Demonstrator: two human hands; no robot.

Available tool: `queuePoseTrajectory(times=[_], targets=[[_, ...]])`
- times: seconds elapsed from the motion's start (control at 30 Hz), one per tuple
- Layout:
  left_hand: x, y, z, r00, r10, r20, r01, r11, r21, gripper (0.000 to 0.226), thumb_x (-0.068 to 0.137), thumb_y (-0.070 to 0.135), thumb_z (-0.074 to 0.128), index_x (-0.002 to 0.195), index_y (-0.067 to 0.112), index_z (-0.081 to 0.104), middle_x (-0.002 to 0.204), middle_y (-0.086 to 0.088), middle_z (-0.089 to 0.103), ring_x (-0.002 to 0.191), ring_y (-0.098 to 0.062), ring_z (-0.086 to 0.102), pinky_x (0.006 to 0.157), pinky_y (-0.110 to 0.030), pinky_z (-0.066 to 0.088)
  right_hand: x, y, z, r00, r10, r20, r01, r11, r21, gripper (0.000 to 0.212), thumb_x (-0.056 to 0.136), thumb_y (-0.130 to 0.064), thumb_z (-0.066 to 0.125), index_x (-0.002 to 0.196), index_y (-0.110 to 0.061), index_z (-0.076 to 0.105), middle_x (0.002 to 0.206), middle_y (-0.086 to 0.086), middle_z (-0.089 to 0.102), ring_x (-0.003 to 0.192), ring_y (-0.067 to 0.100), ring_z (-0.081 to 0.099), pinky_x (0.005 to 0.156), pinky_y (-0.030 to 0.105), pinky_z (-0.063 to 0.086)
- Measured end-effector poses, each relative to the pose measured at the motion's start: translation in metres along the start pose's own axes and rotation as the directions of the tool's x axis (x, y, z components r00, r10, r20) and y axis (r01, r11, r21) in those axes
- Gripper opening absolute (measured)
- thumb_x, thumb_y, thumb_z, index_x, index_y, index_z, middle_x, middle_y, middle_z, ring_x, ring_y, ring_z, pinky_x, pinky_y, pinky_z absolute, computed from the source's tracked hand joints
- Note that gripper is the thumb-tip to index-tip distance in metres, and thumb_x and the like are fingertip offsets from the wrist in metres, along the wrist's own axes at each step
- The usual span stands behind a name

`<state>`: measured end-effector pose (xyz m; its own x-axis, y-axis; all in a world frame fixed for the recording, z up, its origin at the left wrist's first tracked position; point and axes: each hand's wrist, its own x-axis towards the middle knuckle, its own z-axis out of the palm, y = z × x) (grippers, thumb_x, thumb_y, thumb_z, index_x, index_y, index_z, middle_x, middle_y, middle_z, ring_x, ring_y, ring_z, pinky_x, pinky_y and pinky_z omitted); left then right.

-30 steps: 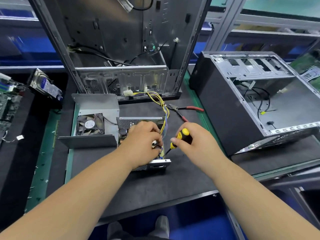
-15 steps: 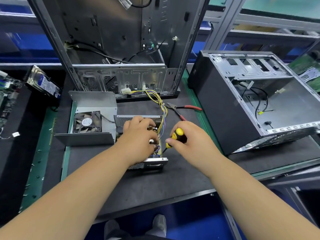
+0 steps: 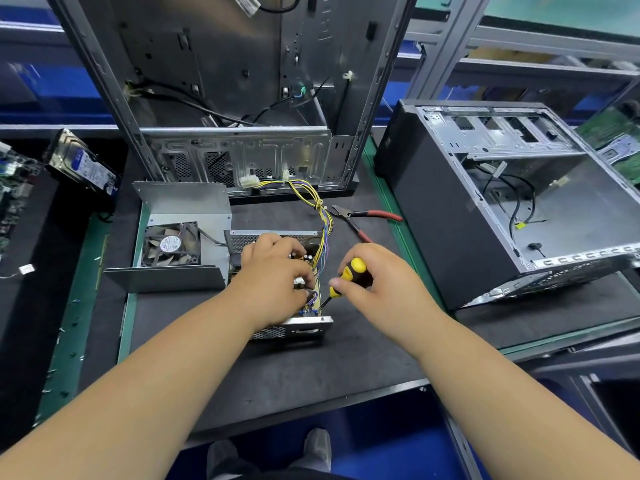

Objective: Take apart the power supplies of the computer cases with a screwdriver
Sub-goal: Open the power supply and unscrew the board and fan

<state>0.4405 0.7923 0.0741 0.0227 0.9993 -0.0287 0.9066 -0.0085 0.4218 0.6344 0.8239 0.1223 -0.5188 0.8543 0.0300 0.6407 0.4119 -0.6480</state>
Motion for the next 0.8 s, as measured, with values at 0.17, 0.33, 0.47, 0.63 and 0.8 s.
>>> queuePoseTrajectory(times=[0.17, 0.33, 0.47, 0.63, 0.8], targets=[[0.0, -0.001, 0.0, 1.0, 0.008, 0.001, -0.008, 1.0, 0.002, 0.009, 0.082, 0.04, 0.072, 0.09, 0.039, 0.073, 0.13, 0.021, 0.045, 0.126, -0.013, 0.021, 0.094, -0.027, 0.01, 0.002, 0.0, 0.0, 1.0, -0.008, 0.009, 0.008, 1.0, -0.013, 0.017, 0.088, -0.031, 0.072, 0.083, -0.022, 0.058, 0.085, -0.008, 0.056, 0.08, 0.012, 0.052, 0.069, 0.034, 0.048], [0.0, -0.002, 0.002, 1.0, 0.011, -0.004, -0.011, 1.0, 0.001, 0.009, 0.081, 0.04, 0.073, 0.09, 0.039, 0.073, 0.13, 0.021, 0.045, 0.126, -0.014, 0.022, 0.095, -0.028, 0.01, 0.002, -0.006, -0.004, 0.998, -0.022, 0.062, 0.024, 0.999, -0.029, 0.016, 0.088, -0.03, 0.073, 0.087, -0.022, 0.059, 0.088, -0.009, 0.056, 0.082, 0.01, 0.051, 0.072, 0.034, 0.048], [0.001, -0.002, 0.003, 1.0, 0.018, 0.001, -0.018, 1.0, 0.012, 0.01, 0.08, 0.04, 0.072, 0.091, 0.039, 0.072, 0.129, 0.021, 0.043, 0.126, -0.014, 0.022, 0.093, -0.028, 0.01, 0.0, -0.012, -0.01, 0.978, -0.107, 0.181, 0.12, 0.991, -0.059, 0.012, 0.09, -0.023, 0.071, 0.094, -0.022, 0.06, 0.095, -0.011, 0.055, 0.084, 0.014, 0.053, 0.079, 0.034, 0.047], [0.002, -0.004, 0.005, 1.0, 0.018, -0.013, -0.018, 1.0, 0.013, 0.011, 0.08, 0.041, 0.072, 0.09, 0.038, 0.072, 0.128, 0.021, 0.044, 0.125, -0.014, 0.022, 0.096, -0.028, 0.01, 0.0, -0.019, -0.013, 0.943, -0.156, 0.293, 0.203, 0.969, -0.138, 0.011, 0.093, -0.018, 0.068, 0.101, -0.017, 0.061, 0.099, -0.013, 0.048, 0.091, 0.013, 0.052, 0.082, 0.03, 0.044], [0.003, -0.004, 0.007, 1.0, 0.022, -0.013, -0.022, 1.0, -0.007, 0.01, 0.079, 0.04, 0.073, 0.088, 0.039, 0.072, 0.128, 0.021, 0.045, 0.125, -0.014, 0.021, 0.097, -0.029, 0.009, 0.005, -0.022, -0.017, 0.959, -0.052, 0.277, 0.097, 0.984, -0.152, 0.019, 0.092, -0.018, 0.066, 0.106, -0.024, 0.055, 0.106, -0.01, 0.055, 0.094, 0.012, 0.056, 0.084, 0.033, 0.047]])
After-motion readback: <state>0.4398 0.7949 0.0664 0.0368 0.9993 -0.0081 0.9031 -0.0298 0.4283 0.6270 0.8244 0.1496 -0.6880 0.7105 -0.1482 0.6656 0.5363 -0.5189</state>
